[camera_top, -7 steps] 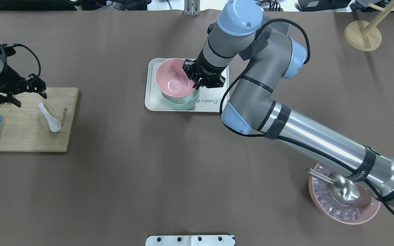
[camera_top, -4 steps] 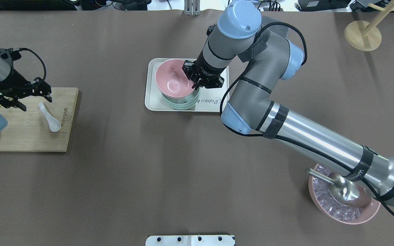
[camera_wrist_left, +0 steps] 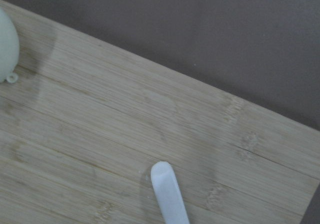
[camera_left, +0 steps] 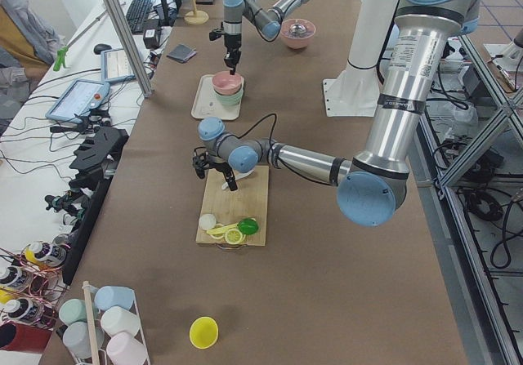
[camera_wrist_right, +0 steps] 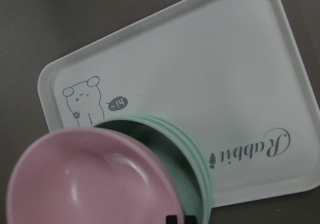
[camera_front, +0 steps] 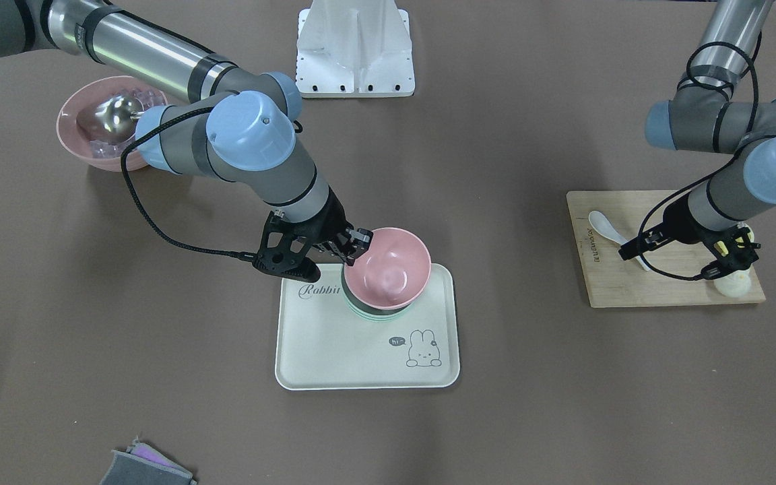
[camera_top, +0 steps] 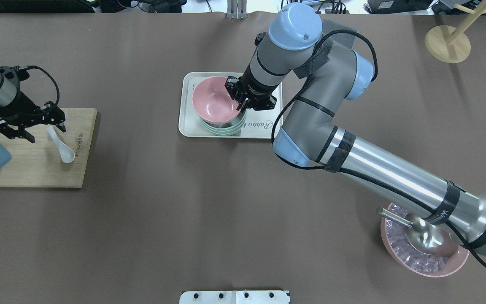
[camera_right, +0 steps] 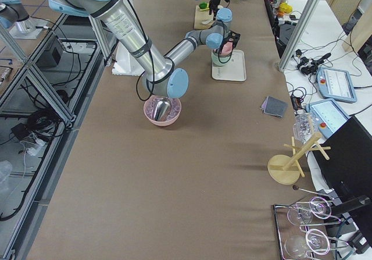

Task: Stack pink bowl on green and place spoon
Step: 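Lower the pink bowl onto the green bowls while the left gripper grasps the white spoon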

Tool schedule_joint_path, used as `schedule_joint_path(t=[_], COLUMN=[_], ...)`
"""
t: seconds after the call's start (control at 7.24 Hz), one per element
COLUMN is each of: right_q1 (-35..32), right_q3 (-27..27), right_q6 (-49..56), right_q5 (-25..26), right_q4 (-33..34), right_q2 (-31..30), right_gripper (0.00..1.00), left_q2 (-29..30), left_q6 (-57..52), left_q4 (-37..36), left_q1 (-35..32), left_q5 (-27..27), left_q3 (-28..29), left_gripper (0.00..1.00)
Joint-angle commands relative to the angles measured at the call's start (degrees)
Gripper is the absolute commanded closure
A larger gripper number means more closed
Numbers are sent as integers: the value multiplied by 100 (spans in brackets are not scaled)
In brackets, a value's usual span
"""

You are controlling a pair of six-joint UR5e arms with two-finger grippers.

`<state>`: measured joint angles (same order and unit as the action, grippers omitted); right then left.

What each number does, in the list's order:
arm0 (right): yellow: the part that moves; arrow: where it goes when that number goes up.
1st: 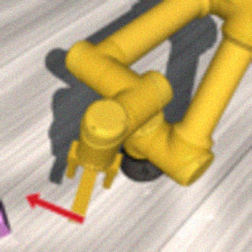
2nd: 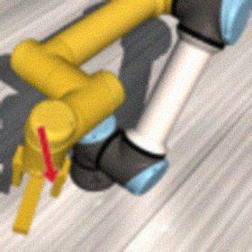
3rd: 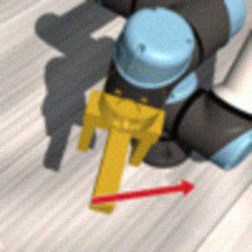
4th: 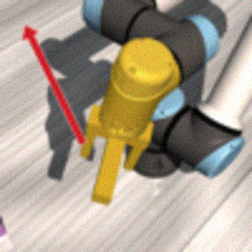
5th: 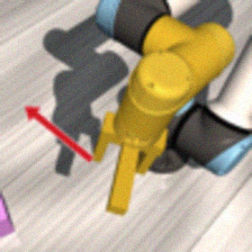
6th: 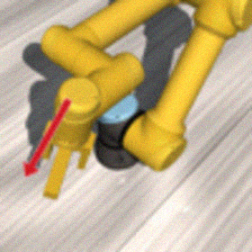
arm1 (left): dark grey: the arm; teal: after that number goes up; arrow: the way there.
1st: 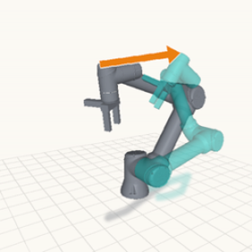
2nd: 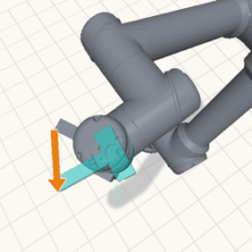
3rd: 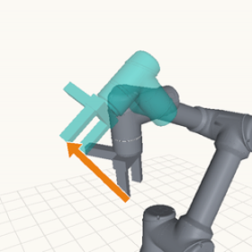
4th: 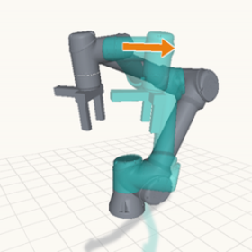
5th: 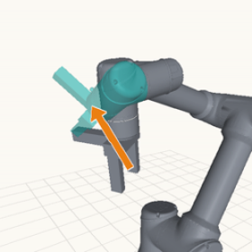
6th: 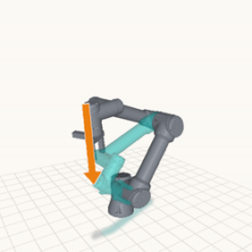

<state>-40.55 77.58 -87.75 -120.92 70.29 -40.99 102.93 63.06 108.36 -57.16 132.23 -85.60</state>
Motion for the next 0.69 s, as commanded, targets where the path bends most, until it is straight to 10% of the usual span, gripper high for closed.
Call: schedule_joint_path(t=[0.0, 0.55], right_q1=[-146, -278], right_q3=[99, 424], right_q6=[30, 30], right_q5=[-72, -213], right_q4=[-6, 11], right_q2=[-5, -199], right_gripper=[0, 0], left_q2=[-2, 25], left_q6=[135, 407], left_q4=[1, 1], left_q1=[82, 170], left_q5=[30, 39], left_q3=[0, 0], left_gripper=[16, 78])
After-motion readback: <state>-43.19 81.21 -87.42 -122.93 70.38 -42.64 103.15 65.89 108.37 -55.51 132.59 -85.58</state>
